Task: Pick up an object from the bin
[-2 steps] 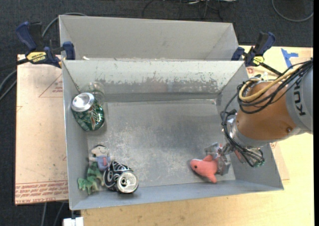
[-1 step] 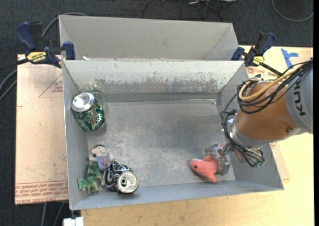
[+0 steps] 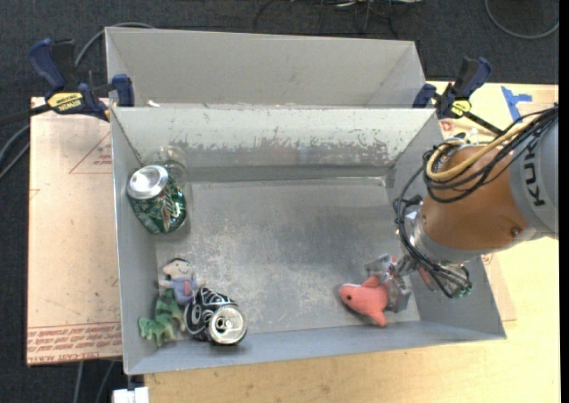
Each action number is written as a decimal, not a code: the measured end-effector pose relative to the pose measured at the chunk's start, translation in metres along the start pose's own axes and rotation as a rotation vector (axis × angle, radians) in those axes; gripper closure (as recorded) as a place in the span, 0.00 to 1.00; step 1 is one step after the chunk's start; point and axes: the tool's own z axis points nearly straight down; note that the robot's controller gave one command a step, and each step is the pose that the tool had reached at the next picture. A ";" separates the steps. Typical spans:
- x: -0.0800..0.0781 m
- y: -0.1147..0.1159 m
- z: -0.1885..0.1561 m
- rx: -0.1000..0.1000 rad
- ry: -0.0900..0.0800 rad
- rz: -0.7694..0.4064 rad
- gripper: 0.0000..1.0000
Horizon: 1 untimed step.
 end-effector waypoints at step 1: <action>0.000 0.000 0.000 -0.001 0.000 -0.001 1.00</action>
Offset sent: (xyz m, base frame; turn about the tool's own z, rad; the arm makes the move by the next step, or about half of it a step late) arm 0.0000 0.0000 0.0000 0.0000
